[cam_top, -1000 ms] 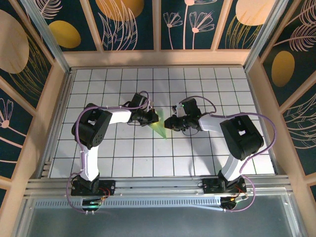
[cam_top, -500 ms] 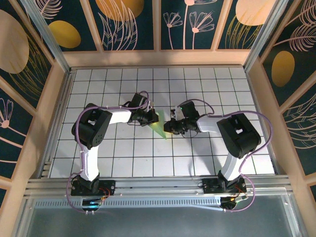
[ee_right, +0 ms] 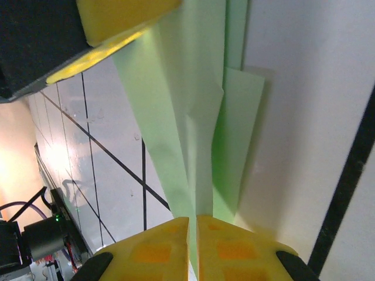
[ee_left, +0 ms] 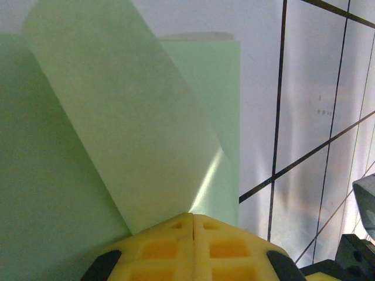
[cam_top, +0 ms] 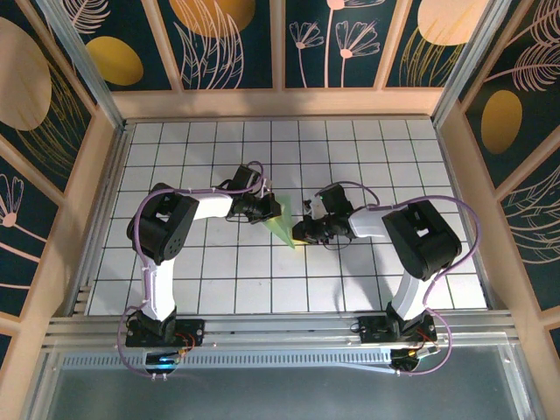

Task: Fold a paper plane with a square sheet of paper (fold left side to right side)
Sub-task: Fourth fold the wing at the center of the table.

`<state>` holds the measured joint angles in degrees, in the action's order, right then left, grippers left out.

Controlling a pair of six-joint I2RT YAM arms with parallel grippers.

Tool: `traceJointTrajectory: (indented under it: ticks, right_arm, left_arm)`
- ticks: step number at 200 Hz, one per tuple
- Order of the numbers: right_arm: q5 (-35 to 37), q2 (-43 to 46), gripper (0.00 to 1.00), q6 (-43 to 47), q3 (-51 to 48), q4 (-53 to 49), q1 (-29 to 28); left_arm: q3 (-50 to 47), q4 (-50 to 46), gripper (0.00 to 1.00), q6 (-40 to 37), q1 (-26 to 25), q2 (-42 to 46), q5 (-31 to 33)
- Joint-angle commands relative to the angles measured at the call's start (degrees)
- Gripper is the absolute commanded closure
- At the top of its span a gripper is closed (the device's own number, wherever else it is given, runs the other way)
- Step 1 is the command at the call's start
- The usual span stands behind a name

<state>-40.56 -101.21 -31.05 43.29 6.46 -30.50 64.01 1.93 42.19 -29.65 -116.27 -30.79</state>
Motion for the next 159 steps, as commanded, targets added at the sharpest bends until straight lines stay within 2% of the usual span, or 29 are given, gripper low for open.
traceJointTrajectory:
  ticks: [1,108,159]
  right_arm:
    - [-0.61,-0.57,0.88,-0.81,-1.01,-0.40,-1.55]
    - [1.17,-0.75,0.92,-0.16,-0.40,-2.56,-2.37]
    - [1.45,3.85,0.94,0.70,1.09,-4.30,-2.37]
  left_arm:
    - [-2.46,-6.33,1.00,-0.97,0.05,-3.07,6.49]
    - [-2.57,-6.36,1.00,-0.97,0.03,-3.16,6.62]
    - [-2.48,-6.42,1.00,-1.06,0.03,-3.25,6.62]
